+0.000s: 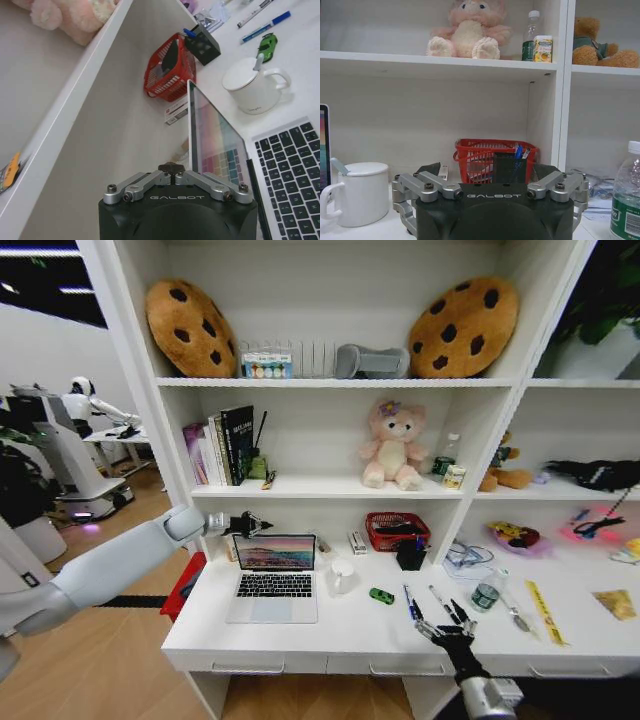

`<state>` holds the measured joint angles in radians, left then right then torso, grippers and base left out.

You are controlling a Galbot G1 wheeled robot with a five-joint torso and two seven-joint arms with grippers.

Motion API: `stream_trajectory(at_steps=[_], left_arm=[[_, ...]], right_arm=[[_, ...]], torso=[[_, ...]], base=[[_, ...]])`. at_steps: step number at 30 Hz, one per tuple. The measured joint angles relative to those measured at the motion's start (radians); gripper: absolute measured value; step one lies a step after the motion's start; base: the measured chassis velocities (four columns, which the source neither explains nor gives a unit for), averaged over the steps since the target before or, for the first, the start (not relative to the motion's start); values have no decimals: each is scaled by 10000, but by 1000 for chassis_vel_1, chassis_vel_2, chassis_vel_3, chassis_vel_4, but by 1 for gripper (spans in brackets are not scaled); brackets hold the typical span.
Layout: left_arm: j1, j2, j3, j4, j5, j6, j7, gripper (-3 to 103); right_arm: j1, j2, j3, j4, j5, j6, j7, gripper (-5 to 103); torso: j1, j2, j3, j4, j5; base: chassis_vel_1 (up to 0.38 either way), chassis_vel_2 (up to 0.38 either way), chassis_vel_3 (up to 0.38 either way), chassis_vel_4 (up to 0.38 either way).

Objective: Organize the objects on the table.

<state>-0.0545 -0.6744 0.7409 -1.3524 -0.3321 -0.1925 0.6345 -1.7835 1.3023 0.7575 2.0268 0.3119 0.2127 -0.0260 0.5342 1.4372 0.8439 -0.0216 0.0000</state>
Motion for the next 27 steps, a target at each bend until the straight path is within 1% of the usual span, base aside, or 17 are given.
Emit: stream_trajectory(at_steps=[1,2,4,5,6,9,10,13,16,18,19,20,21,23,26,27], left_arm=[[-80,18,86,-24,0,-41,207,0],[-80,18,86,-24,0,-41,207,0],[-404,23,300,-65,223,-267,1038,0],[-404,23,300,-65,223,-267,1038,0],[-505,12,332,-84,403,-357,1367,0],[-766,53,443,-358,952,-500,1982,0],[-766,53,443,-358,952,-500,1982,0],[-944,349,757,-1119,740,-425,2099,0],[-947,501,824,-1401,697,-374,2180,0],[-914,919,942,-2039,603,-313,2349,0],[-914,919,942,-2039,603,-313,2349,0],[-838,1121,947,-2267,594,-285,2398,0],[-611,1436,875,-2592,611,-280,2434,0],[-510,1537,818,-2690,631,-280,2434,0],[930,2316,-105,-3372,911,-284,2369,0],[930,2316,-105,-3372,911,-284,2369,0]], right_arm=[[-16,7,40,0,39,33,-17,100],[-16,7,40,0,39,33,-17,100],[-64,10,176,-59,147,135,-89,100],[-64,10,176,-59,147,135,-89,100],[-70,10,214,-104,183,168,-110,100],[-77,17,294,-201,295,240,-143,100],[-77,17,294,-201,295,240,-143,100],[-80,60,373,-263,407,291,-168,100],[-77,60,401,-297,443,302,-171,100],[-51,36,459,-363,547,318,-181,100],[-51,36,459,-363,547,318,-181,100],[-32,20,476,-396,581,318,-183,100],[1,-5,490,-429,615,319,-183,100],[12,-13,494,-435,621,318,-183,100],[61,-27,482,-435,620,312,-183,100],[61,-27,482,-435,620,312,-183,100]], torso=[[0,0,0,0,0],[0,0,0,0,0],[0,0,-1,0,1],[0,0,-1,0,1],[0,0,0,-1,1],[0,0,0,-3,3],[0,0,0,-3,3],[0,0,0,-2,1],[0,0,0,-2,1],[0,0,-1,-1,1],[0,0,-1,-1,1],[0,1,-1,0,1],[0,0,-1,1,-1],[0,0,-1,0,0],[0,1,-1,1,0],[0,1,-1,1,0]], base=[[0,0,0,0],[0,0,0,0],[0,0,0,0],[0,0,0,0],[0,0,0,0],[0,0,0,0],[0,0,0,0],[0,0,0,0],[0,0,0,0],[0,0,0,0],[0,0,0,0],[0,0,0,0],[0,0,0,0],[0,0,0,0],[0,0,0,0],[0,0,0,0]])
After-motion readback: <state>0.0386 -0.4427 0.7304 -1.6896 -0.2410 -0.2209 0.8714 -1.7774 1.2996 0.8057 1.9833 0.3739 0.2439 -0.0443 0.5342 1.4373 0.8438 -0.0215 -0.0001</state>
